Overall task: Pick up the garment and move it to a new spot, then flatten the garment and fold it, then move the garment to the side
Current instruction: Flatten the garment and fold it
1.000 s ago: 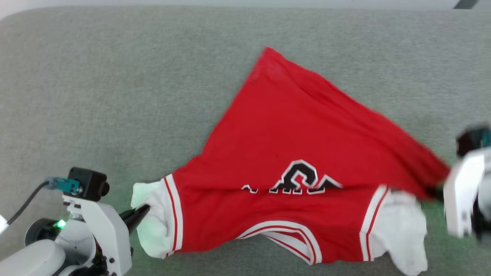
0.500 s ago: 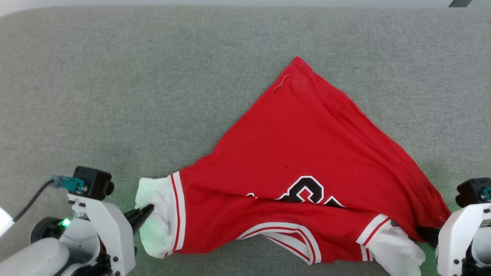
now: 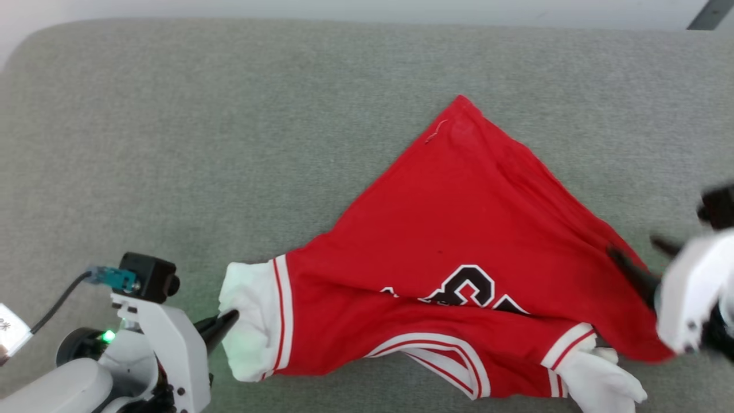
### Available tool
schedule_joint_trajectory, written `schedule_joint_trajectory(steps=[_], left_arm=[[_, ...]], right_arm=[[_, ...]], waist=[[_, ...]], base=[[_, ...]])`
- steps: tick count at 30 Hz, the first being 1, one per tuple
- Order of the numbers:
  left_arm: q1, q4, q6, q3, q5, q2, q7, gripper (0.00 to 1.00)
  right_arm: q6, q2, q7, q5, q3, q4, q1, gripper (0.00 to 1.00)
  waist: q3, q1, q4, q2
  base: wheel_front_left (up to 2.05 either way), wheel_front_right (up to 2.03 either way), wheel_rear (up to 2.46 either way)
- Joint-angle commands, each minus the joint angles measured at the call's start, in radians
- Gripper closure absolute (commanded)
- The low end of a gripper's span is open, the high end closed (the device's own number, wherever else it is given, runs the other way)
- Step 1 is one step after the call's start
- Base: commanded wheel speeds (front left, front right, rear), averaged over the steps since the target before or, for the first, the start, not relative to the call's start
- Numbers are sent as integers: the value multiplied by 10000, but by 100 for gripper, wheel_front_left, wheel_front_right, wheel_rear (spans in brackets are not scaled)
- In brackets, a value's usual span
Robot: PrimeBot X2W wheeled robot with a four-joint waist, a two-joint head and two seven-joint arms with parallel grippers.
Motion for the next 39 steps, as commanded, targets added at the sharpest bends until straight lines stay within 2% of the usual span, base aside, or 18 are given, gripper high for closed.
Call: schedule_joint_trajectory(steps=[1, 5, 10, 15, 23, 29, 30, 31, 34, 39], left_arm=[[-45, 4, -48, -14, 71, -69, 3, 100], [-196, 70, -154, -82, 169, -261, 70, 100], [-469, 254, -341, -199, 318, -594, 183, 100], [-769, 506, -584, -310, 460, -998, 280, 100], [-1303, 1081, -1036, -479, 663, -1751, 376, 100], [-1615, 1496, -1332, -584, 774, -2173, 449, 100], [-1651, 1576, -1387, -594, 785, -2223, 456, 100], [-1678, 1644, -1393, -595, 784, -2258, 460, 100], [-1733, 1781, -1465, -581, 760, -2304, 456, 100], [-1861, 1918, -1451, -489, 718, -2122, 540, 100]], right_arm=[[-15, -90, -185, -126, 222, 49, -336, 0], [-15, -262, -1296, -282, 1216, 1228, -2014, 0], [-15, -497, -2556, -414, 2583, 3812, -4249, 0], [-15, -659, -3273, -143, 4166, 6528, -6346, 0], [-15, -740, -3612, 416, 5833, 10085, -8582, 0], [-15, -728, -3039, 683, 6752, 12060, -9267, 0], [-17, -780, -2916, 706, 6835, 12417, -9269, 54], [-20, -762, -2757, 765, 6878, 12752, -9243, 100], [-18, -624, -2561, 977, 6927, 13326, -9313, 100], [-20, -604, -3071, 1238, 6981, 13484, -9828, 100]], waist=[[26, -1, 129, -1], [138, -1, 450, -1], [347, -1, 944, -1], [582, -1, 1462, -1], [942, -1, 2228, -1], [1084, -1, 2631, -1], [1094, -1, 2667, -1], [1098, -1, 2680, -1], [1096, -1, 2656, -1], [920, -1, 2372, -1]], base=[[0, 0, 0], [0, 0, 0], [0, 0, 0], [0, 0, 0], [0, 0, 0], [0, 0, 0], [0, 0, 0], [0, 0, 0], [0, 0, 0], [0, 0, 0]])
